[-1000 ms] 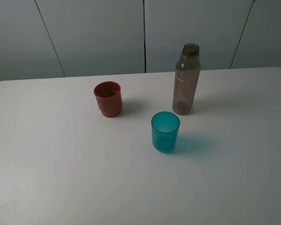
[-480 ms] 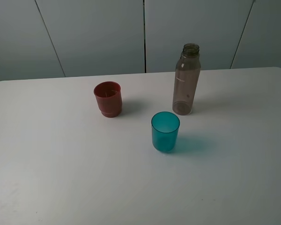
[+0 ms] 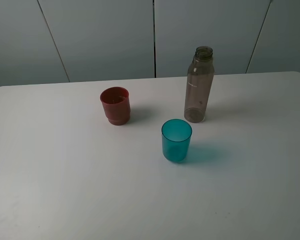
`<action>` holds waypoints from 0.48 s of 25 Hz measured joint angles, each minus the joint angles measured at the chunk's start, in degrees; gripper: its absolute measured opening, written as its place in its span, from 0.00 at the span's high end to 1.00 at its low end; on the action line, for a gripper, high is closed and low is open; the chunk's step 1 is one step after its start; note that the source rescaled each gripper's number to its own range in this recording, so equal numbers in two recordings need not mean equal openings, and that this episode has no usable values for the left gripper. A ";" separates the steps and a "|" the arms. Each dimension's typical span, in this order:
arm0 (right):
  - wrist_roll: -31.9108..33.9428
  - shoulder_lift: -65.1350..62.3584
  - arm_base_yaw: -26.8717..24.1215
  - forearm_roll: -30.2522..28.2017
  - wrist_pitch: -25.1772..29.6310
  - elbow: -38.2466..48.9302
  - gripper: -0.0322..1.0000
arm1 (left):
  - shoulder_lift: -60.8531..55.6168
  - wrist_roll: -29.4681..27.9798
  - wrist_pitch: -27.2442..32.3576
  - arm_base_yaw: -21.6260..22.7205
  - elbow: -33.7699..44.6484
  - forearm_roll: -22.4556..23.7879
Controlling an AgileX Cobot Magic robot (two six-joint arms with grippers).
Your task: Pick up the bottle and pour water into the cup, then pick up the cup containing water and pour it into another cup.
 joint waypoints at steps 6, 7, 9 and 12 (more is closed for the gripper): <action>0.00 0.00 -5.09 0.12 0.00 0.00 0.00 | 0.00 0.00 0.00 0.00 0.00 0.00; 0.00 0.00 -5.23 0.12 0.00 0.00 0.00 | 0.00 0.00 0.00 0.00 0.00 0.00; 0.00 0.00 -5.32 0.12 0.00 0.00 0.00 | 0.00 0.00 0.00 0.00 0.00 0.00; 0.00 0.00 -5.32 0.12 0.00 0.00 0.00 | 0.00 0.00 0.00 0.00 0.00 0.00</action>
